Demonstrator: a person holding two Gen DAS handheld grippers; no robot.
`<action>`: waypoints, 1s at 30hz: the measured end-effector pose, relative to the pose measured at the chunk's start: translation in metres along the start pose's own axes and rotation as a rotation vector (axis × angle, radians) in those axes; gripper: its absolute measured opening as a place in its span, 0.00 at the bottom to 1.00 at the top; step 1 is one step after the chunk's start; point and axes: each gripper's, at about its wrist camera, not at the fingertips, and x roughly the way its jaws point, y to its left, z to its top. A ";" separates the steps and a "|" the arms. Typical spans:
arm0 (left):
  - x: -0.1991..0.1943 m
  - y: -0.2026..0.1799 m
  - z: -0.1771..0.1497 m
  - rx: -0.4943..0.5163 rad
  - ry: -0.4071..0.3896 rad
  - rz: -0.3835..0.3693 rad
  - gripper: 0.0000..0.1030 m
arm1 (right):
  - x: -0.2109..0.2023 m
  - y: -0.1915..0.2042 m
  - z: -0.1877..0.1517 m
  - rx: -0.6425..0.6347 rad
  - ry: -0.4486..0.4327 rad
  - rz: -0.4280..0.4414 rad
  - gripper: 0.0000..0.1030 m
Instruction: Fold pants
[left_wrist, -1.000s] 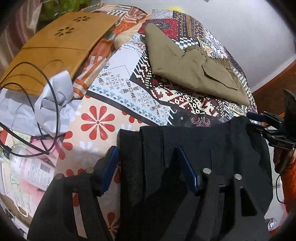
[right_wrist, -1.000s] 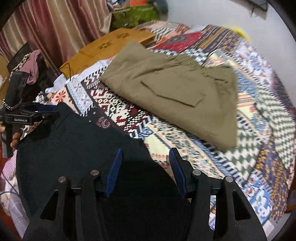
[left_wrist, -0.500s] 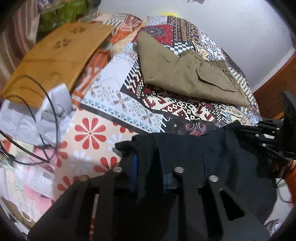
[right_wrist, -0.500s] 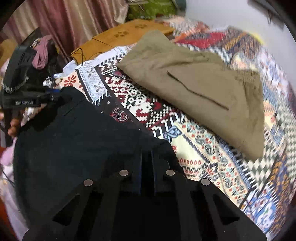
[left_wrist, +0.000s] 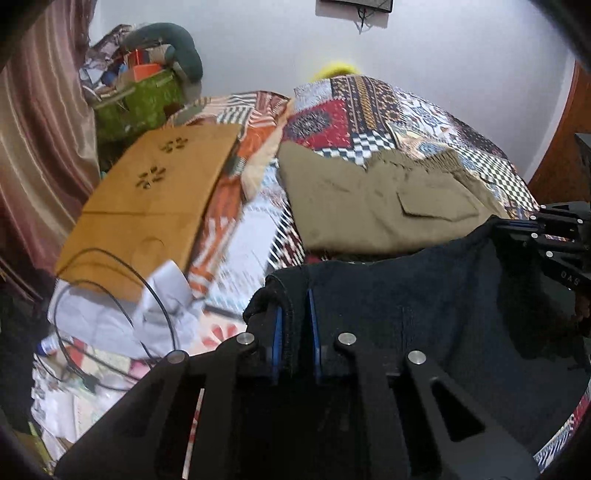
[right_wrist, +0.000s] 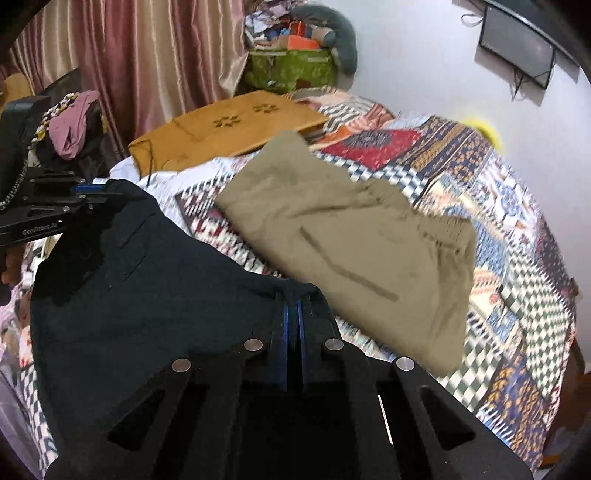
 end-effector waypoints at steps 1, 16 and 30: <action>0.003 0.002 0.003 0.003 0.001 0.008 0.12 | 0.003 0.000 0.004 -0.001 -0.004 -0.007 0.04; 0.015 0.017 0.002 0.005 0.094 0.000 0.45 | -0.004 -0.007 -0.009 0.032 0.083 -0.059 0.40; -0.082 -0.024 -0.060 0.036 0.026 -0.078 0.58 | -0.135 0.024 -0.078 0.030 -0.064 -0.130 0.41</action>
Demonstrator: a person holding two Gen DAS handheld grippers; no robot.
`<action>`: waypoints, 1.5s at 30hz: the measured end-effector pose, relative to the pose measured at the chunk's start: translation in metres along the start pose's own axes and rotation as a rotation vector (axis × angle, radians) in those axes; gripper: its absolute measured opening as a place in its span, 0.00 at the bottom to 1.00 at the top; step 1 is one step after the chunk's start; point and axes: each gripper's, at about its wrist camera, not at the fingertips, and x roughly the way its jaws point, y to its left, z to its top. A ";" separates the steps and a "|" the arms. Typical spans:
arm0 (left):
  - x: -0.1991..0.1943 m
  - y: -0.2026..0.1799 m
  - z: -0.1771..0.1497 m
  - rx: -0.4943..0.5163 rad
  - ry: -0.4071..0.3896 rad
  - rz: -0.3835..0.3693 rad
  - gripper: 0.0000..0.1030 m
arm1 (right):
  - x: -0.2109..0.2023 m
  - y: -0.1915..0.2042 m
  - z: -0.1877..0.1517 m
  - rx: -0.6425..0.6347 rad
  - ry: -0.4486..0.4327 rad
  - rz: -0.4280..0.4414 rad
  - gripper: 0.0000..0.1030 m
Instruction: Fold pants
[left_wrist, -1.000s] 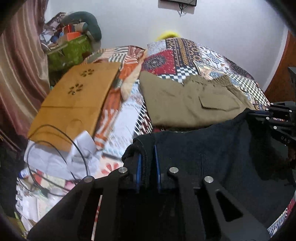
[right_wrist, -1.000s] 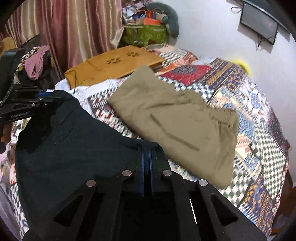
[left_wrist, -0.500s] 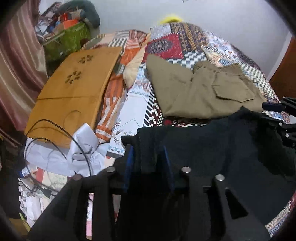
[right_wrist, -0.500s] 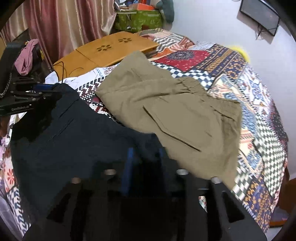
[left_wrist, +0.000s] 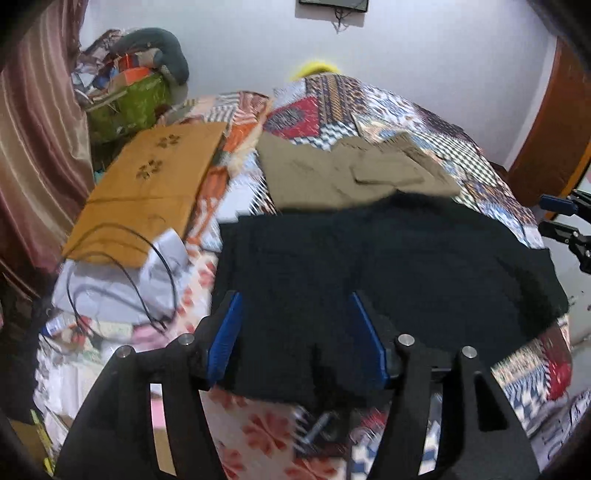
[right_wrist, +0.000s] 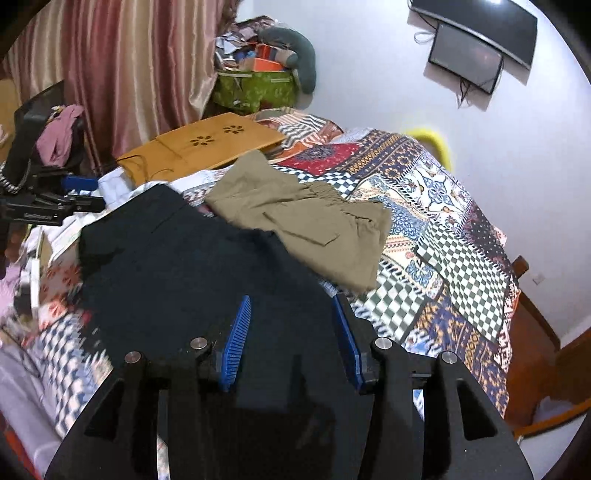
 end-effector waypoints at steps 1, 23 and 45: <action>-0.001 -0.005 -0.008 0.003 0.010 -0.019 0.58 | -0.002 0.006 -0.004 -0.001 0.002 0.014 0.41; 0.023 -0.091 -0.050 0.138 0.104 -0.204 0.58 | 0.052 0.082 -0.052 -0.058 0.168 0.189 0.41; 0.041 -0.113 -0.032 0.195 0.092 -0.227 0.42 | 0.041 0.068 -0.043 0.053 0.090 0.278 0.15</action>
